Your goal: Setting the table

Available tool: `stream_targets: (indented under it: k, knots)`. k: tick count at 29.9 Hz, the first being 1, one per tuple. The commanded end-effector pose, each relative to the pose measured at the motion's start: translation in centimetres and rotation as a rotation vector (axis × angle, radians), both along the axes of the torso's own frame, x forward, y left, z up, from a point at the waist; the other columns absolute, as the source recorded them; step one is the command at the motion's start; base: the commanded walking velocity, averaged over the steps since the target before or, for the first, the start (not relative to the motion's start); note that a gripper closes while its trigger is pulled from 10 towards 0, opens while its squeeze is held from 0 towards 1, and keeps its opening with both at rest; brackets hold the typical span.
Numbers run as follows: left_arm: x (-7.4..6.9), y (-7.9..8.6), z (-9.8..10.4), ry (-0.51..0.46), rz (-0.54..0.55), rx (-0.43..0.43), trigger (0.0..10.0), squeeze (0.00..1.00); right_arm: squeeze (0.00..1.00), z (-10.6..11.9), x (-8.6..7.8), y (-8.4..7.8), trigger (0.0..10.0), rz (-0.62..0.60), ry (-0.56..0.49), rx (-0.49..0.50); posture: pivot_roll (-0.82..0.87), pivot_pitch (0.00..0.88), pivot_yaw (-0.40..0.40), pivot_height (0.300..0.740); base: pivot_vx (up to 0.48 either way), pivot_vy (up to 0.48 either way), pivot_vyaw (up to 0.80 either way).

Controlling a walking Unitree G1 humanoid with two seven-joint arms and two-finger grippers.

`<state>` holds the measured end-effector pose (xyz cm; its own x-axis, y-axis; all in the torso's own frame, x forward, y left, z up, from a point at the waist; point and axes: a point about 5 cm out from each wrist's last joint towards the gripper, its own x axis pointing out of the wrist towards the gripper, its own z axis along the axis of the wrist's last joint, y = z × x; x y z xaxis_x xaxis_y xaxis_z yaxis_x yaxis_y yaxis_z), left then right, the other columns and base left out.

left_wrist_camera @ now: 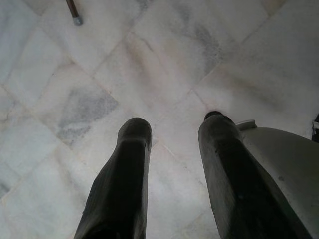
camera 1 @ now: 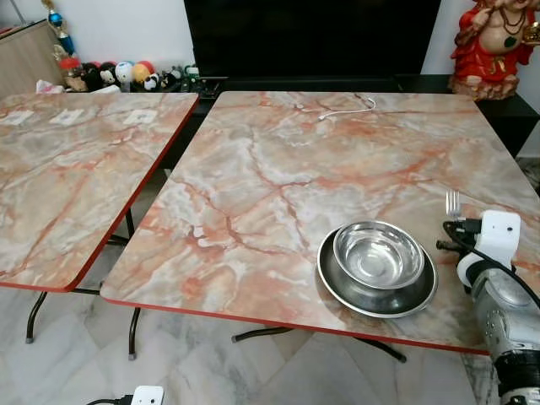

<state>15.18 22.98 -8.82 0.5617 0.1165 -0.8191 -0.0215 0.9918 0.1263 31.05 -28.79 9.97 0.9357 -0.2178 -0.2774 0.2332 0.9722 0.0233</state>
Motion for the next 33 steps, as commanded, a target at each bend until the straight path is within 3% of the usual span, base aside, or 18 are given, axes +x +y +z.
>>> stream_targets:
  k: [1,13,20,33]
  knots:
    - [-0.4,0.7,0.0,0.012,0.003,0.013,10.0,0.0,0.0,-0.1,-0.1,0.5,10.0,0.013,0.003,0.03,-0.13,0.0,0.066,0.74,0.0,0.0,0.0]
    - [-1.5,1.3,-0.2,0.022,-0.016,0.021,10.0,0.0,0.0,-1.1,-1.0,1.0,10.0,0.044,0.066,0.058,-0.13,0.0,0.067,0.74,0.0,0.0,0.0]
    - [-1.3,1.1,-0.1,0.018,-0.016,0.02,10.0,0.0,0.0,-1.9,-1.7,0.6,10.0,0.02,0.116,0.039,-0.13,0.0,0.062,0.74,0.0,0.0,0.0]
    - [-0.5,0.9,0.1,0.014,-0.021,0.021,10.0,0.0,0.0,-1.9,-1.3,1.4,10.0,0.021,0.086,0.096,-0.13,0.0,0.068,0.74,0.0,0.0,0.0]
